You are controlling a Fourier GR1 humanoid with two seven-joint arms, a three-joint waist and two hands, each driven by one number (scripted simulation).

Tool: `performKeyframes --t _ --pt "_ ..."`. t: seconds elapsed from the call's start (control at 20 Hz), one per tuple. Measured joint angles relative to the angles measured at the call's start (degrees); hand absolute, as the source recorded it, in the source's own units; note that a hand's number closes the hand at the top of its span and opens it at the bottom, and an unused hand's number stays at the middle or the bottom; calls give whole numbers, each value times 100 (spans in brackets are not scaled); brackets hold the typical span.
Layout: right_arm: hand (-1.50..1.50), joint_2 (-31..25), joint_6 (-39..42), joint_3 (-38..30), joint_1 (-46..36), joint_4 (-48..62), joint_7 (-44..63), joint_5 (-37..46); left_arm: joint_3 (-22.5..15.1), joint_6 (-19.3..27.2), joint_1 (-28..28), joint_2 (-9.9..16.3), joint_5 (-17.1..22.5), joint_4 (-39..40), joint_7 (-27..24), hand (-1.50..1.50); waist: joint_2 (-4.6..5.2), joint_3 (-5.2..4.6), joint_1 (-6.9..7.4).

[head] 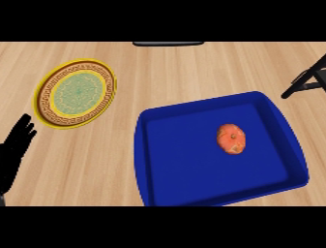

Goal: Pick the pear from the tray and place it in the tiered shelf

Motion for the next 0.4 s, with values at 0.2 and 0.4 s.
performKeyframes --t 0.2,0.4 --pt "-150 -69 916 -109 -187 -701 -139 198 35 22 48 12 -4 0 59 0 -57 -9 -91" --pt "-150 -245 1819 -256 -525 -954 -374 362 87 27 151 37 -9 28 49 0 -130 -22 -204"
